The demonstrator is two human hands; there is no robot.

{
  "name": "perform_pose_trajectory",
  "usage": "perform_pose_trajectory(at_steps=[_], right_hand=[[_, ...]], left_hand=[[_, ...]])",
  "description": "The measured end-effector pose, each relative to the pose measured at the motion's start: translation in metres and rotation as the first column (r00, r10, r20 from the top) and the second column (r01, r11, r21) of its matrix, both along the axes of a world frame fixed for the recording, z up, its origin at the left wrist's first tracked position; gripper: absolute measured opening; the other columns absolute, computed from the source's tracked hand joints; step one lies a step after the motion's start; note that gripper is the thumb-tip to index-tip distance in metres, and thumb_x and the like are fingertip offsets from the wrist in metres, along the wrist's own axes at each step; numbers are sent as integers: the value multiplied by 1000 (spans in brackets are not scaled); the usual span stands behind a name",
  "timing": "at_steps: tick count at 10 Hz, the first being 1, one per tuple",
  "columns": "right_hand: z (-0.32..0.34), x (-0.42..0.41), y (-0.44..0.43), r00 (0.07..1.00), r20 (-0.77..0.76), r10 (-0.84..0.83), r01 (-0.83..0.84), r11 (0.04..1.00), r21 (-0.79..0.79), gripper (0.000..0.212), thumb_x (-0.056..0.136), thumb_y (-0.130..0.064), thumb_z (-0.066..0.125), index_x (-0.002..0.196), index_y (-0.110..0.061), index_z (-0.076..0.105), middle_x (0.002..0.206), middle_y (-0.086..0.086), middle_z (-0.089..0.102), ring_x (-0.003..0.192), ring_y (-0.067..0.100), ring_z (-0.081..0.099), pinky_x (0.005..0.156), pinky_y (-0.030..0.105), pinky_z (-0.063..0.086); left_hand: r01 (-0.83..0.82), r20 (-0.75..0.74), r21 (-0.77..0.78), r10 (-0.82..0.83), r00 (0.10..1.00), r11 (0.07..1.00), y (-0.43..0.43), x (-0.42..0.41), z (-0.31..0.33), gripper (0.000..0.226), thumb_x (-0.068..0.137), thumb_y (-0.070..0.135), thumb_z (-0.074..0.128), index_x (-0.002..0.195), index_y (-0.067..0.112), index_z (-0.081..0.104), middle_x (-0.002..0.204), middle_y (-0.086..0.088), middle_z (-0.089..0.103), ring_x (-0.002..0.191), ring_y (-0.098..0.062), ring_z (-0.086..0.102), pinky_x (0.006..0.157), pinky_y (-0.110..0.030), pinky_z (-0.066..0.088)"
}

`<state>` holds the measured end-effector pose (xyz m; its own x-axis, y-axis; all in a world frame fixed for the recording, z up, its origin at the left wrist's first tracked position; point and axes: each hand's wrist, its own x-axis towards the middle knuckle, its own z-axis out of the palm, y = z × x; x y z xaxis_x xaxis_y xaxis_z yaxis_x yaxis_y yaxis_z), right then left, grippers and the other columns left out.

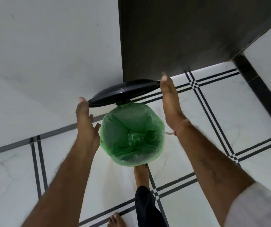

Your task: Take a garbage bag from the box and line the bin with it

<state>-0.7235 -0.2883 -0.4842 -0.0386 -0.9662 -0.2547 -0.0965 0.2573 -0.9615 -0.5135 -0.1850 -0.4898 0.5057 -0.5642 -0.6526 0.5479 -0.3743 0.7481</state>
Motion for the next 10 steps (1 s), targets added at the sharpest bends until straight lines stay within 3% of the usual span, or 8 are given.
perform_pose_trajectory(at_steps=[1,2,3,5,7,8,9,10], right_hand=[[16,-1,-3,998,2,63,-63,998,28,38,102,-42,56,132,-21,68,137,-8,66,125,2,57,98,13,41],[14,-22,25,989,-117,92,-92,996,5,24,98,-36,65,115,-22,75,119,-9,75,118,7,65,99,23,50],[-7,-42,61,951,-243,193,-190,981,35,37,95,-35,71,130,-24,67,134,-5,68,128,11,60,110,31,50],[-73,-50,107,845,-457,276,-253,961,112,67,91,-43,73,152,-28,48,166,4,36,153,21,34,122,33,33],[-135,-55,122,692,-622,367,-377,918,122,83,94,-51,66,162,-30,24,172,4,17,157,26,22,116,32,33],[-139,-58,121,626,-661,413,-412,895,170,86,94,-55,63,163,-31,18,173,3,11,157,28,22,113,37,39],[-116,-63,121,579,-658,481,-468,857,215,83,94,-54,64,162,-30,22,172,4,17,155,29,27,116,43,41],[-64,-65,119,634,-584,506,-471,852,227,75,95,-51,63,159,-26,32,166,2,33,153,25,32,117,33,35]], left_hand=[[80,-8,18,-80,997,997,-6,8,9,58,94,66,52,143,35,50,153,10,45,145,-15,38,120,-48,31],[211,110,92,-220,969,973,19,10,5,40,90,60,61,120,33,65,126,18,59,128,-9,49,110,-43,36],[283,194,100,-298,935,954,54,-5,-7,46,90,49,71,131,31,61,126,17,64,119,-7,55,104,-34,40],[335,373,252,-410,832,908,96,-38,-64,84,80,56,79,152,33,44,150,8,55,138,-19,51,114,-39,43],[424,551,329,-536,640,844,117,-56,-114,86,86,43,78,155,31,30,144,17,52,126,-16,56,93,-24,50],[443,592,377,-580,559,813,118,-57,-121,85,87,38,78,155,22,30,152,2,52,134,-27,55,95,-30,47],[416,564,367,-554,612,832,123,-56,-101,79,87,43,77,152,22,36,147,-1,56,131,-30,57,93,-31,46],[394,515,452,-595,617,800,128,-48,-49,95,87,55,71,161,19,25,164,-6,38,147,-32,42,112,-46,42]])
